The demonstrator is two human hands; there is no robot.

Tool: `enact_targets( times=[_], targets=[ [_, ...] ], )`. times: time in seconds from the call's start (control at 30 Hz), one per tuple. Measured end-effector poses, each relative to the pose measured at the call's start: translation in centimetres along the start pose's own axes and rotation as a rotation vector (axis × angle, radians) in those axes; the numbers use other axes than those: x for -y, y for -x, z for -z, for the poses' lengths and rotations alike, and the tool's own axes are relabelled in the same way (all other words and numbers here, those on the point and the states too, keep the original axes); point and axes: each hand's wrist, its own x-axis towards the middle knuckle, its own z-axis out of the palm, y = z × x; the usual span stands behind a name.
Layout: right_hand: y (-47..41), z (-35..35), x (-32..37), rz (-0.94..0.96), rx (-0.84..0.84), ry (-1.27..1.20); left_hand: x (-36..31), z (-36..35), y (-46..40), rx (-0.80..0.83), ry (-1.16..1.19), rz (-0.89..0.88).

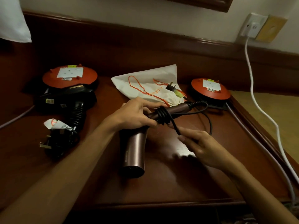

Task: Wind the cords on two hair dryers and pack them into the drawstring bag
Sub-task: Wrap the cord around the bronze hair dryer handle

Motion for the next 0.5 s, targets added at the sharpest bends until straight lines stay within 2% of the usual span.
enact_targets(
  times=[0.13, 0.23, 0.33, 0.43, 0.5],
  targets=[
    [1.3, -1.5, 0.1, 0.047, -0.11, 0.192, 0.0, 0.2, 0.2, 0.035, 0.003, -0.041],
    [0.9, -2.1, -0.6, 0.056, -0.125, 0.293, 0.4, 0.2, 0.6, 0.027, 0.021, -0.06],
    [-1.1, -2.1, -1.6, 0.023, -0.102, 0.235, 0.5, -0.1, 0.8, 0.039, 0.014, -0.09],
    [-2.4, -1.7, -3.2, -0.022, -0.067, 0.184, -0.1, -0.5, 0.9, 0.018, -0.106, -0.117],
    [-3.4, -0.3, -3.7, -0.087, 0.025, 0.15, -0.4, -0.5, 1.1, 0.008, -0.184, -0.125]
  ],
)
